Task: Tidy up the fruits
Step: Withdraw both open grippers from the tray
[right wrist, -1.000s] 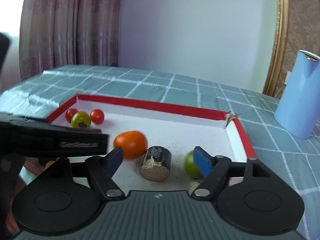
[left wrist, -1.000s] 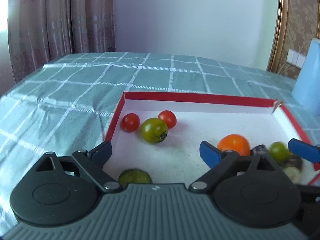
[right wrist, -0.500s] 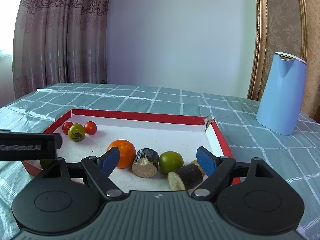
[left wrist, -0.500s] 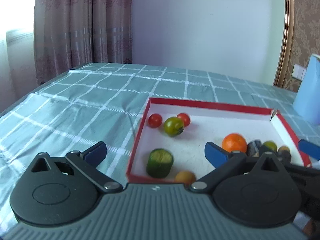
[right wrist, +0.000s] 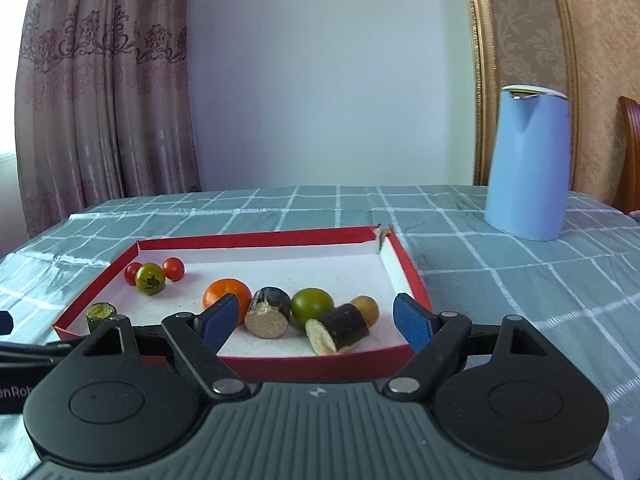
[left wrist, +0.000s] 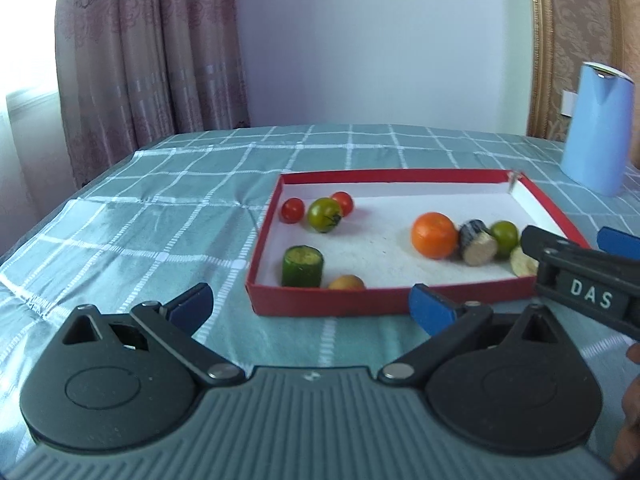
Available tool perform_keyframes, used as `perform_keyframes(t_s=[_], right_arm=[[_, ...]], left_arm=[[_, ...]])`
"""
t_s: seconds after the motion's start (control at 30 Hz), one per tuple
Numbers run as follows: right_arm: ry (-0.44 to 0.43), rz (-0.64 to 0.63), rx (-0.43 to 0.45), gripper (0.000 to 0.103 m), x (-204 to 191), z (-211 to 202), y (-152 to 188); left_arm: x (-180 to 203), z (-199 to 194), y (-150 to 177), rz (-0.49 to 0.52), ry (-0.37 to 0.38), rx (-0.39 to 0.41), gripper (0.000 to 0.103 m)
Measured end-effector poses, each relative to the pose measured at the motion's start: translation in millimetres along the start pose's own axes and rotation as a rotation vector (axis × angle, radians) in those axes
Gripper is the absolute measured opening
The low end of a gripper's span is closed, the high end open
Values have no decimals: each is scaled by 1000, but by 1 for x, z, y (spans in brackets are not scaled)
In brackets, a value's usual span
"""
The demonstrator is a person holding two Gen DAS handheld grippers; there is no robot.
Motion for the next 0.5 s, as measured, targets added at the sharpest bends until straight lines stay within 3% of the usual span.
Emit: perform_keyframes(t_s=[0.17,0.3,0.5], right_arm=[[-16,7,-26,89,10,-17,14],[-13,-24,-44,90,10,-24,27],[-9,-33,-58,90,10,-24,29]], left_arm=[[11,-13,8,56,9,10,103],[13,-18,10,25,57,6,103],[15,-27,10,10,64,22,103]])
Point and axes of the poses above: each gripper's, at about its wrist camera, not at the fingertips, and z roughly the way its jaws point, x to its right, y to its underside, the point moved 5 cm from there along z, roughly the way its jaws point, and after that the axes turned 7 degrees about y, right-handed, at the moved point
